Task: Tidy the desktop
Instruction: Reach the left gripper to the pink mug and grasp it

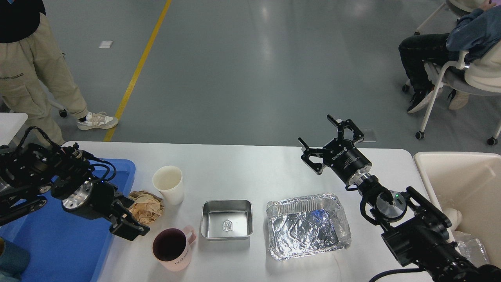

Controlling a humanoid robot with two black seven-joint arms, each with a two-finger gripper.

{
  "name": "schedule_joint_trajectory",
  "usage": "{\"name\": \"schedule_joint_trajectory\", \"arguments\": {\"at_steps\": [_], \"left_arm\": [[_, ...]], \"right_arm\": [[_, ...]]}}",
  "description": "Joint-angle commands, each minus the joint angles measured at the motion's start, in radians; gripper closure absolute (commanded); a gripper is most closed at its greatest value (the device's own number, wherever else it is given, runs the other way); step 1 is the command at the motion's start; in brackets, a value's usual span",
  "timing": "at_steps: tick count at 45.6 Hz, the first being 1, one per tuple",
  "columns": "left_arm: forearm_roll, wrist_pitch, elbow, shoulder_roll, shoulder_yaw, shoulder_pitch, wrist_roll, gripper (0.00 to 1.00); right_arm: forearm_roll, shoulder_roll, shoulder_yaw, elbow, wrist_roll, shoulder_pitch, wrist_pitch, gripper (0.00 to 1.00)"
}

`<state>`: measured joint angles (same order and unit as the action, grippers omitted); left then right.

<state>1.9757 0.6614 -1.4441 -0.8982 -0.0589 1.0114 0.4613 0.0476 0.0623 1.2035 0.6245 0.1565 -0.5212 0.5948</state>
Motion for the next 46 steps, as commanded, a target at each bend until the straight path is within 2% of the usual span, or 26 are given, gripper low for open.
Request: {"name": "schedule_joint_trajectory", "arguments": {"at_steps": [1,23,26,46], "left_arm": [[0.043,0.007,0.007,0.054,0.017,-0.004,-0.003,0.03],[0.083,0.012,0.067,0.183,0.051,-0.013,-0.001,0.03],[0.081,0.012,0.07,0.191,0.051,-0.014,0.01,0.05],[0.107,0.007,0.137,0.252,0.08,-0.013,0.008,0.05]], "right_arm": [[0.0,0.004,0.002,0.0,0.0,0.0,0.0,0.0],[0.003,0.007,0.007,0.0,-0.002,0.003,0.0,0.0],[0.003,0.007,0.008,0.0,-0.002,0.006,0.002,0.0],[0.003,0.01,0.013,0.0,-0.002,0.023,0.013,0.0]]}}
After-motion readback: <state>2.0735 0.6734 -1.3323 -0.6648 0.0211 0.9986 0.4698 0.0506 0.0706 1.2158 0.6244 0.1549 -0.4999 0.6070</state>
